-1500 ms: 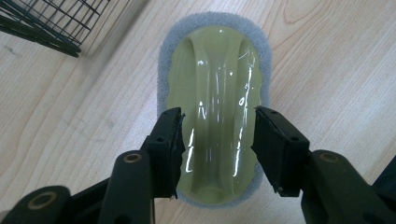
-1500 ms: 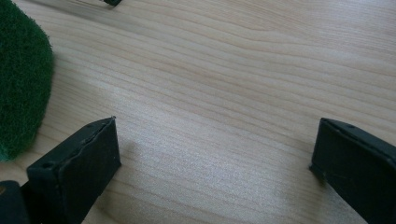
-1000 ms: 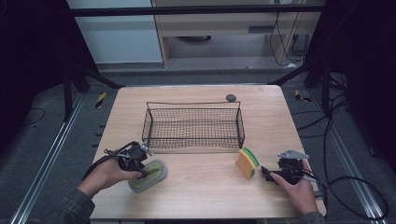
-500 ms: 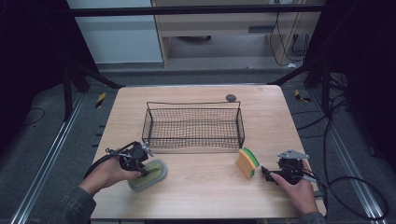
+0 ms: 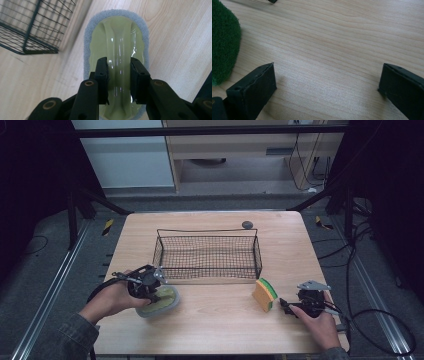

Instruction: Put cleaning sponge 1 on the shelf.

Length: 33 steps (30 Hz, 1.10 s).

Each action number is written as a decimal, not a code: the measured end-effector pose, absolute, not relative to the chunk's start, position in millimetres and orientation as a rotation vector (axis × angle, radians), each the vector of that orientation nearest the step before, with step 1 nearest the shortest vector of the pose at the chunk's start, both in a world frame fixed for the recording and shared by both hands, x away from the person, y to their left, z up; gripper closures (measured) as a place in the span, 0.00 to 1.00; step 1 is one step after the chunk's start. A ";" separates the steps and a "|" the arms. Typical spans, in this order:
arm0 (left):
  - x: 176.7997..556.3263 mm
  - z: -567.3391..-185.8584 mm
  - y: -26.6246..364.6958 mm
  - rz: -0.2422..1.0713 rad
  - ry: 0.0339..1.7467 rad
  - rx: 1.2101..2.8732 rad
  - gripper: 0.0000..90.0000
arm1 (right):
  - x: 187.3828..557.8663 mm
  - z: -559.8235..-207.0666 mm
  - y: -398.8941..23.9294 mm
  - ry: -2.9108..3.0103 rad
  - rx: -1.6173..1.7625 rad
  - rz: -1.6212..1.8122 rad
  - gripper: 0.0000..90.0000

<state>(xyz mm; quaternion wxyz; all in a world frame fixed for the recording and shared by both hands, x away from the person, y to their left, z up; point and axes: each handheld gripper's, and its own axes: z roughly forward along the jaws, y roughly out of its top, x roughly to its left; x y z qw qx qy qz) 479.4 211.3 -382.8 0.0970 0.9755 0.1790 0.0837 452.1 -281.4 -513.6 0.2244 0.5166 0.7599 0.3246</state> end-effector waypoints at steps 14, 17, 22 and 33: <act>486.9 -340.5 198.3 0.428 0.381 2.863 0.79 | 452.1 -513.2 -281.0 2.096 1.435 0.898 0.01; 491.7 -331.7 195.1 0.462 0.355 2.873 0.79 | 452.4 -513.2 -281.1 2.097 1.432 0.898 0.01; 497.8 -322.0 188.8 0.491 0.318 2.885 0.79 | 452.7 -513.3 -281.1 2.098 1.430 0.897 0.01; 526.6 -307.3 173.0 0.617 0.255 2.872 0.79 | 453.6 -513.6 -281.0 2.097 1.428 0.896 0.01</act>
